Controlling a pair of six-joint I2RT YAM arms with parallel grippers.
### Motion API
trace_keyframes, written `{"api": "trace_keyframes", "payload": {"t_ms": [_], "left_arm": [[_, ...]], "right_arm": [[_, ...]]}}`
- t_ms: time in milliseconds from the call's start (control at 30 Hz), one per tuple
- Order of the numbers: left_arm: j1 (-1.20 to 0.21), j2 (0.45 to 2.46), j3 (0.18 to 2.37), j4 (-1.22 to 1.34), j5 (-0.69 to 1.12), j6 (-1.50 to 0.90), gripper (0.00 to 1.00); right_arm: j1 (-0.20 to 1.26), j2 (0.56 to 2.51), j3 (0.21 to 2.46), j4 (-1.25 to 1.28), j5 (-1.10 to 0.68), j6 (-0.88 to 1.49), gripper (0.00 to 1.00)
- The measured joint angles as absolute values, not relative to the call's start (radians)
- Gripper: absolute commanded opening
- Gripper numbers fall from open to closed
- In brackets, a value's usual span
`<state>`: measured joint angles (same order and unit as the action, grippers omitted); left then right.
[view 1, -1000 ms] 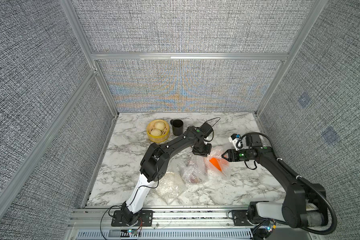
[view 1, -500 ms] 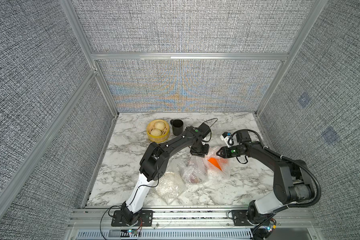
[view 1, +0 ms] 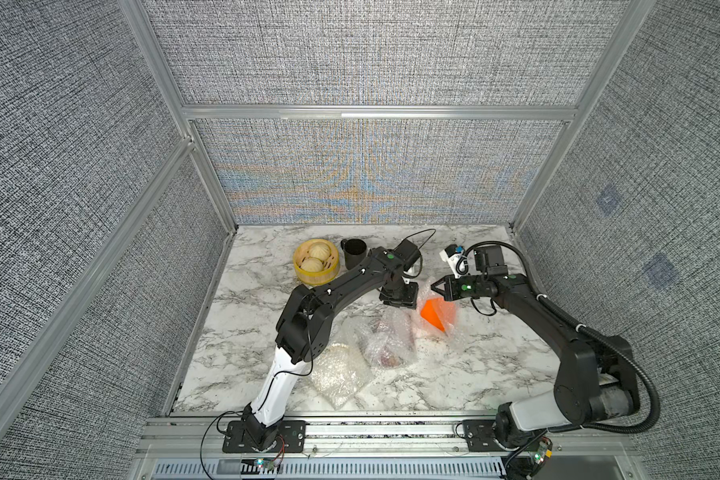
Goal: Unpack dinner plates from bubble wrap
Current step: Unwrap the bubble wrap at the center of the board.
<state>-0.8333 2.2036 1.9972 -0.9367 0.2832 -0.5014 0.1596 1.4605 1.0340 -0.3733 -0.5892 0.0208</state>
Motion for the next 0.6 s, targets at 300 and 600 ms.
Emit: {"api": "trace_keyframes", "payload": {"t_ms": [300, 600], "left_arm": [[-0.852, 2.228, 2.079, -0.894, 0.318, -0.45, 0.7], [-0.866, 2.299, 2.086, -0.865, 0.3, -0.447, 0.02]], "right_arm": [[0.16, 1.444, 1.09, -0.466, -0.64, 0.027, 0.0], [0.163, 1.438, 1.136, -0.549, -0.662, 0.051, 0.3]]}}
